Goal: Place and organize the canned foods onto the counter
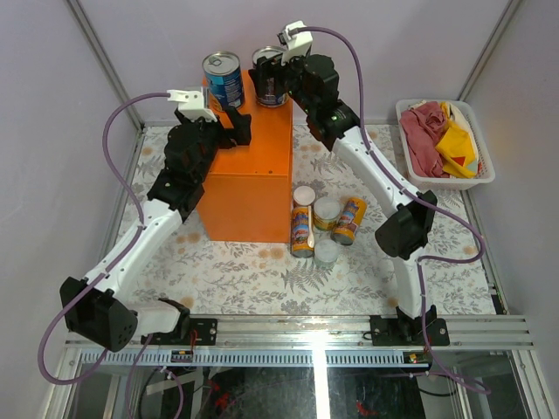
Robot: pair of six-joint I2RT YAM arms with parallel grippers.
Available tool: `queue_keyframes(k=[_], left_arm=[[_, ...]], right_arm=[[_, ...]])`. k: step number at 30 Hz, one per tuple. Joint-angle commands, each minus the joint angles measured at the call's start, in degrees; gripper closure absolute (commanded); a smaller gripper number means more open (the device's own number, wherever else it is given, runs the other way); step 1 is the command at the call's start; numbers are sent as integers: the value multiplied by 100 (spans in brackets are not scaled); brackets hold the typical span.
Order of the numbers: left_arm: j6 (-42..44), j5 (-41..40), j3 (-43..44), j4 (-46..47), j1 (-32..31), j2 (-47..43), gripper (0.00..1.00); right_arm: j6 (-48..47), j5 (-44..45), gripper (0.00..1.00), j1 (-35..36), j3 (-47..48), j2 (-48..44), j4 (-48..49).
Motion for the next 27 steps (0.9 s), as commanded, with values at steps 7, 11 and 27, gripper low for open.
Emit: queue_keyframes(k=[7, 11, 27], left_arm=[[42, -119, 417, 320, 11, 154, 6], [97, -188, 557, 311, 11, 245, 6], [220, -522, 824, 303, 20, 532, 13]], right_arm=[[260, -20, 5, 110, -706, -960, 1186], [322, -73, 0, 110, -871, -1102, 1266], [390, -192, 1, 110, -1157, -1404, 1395]])
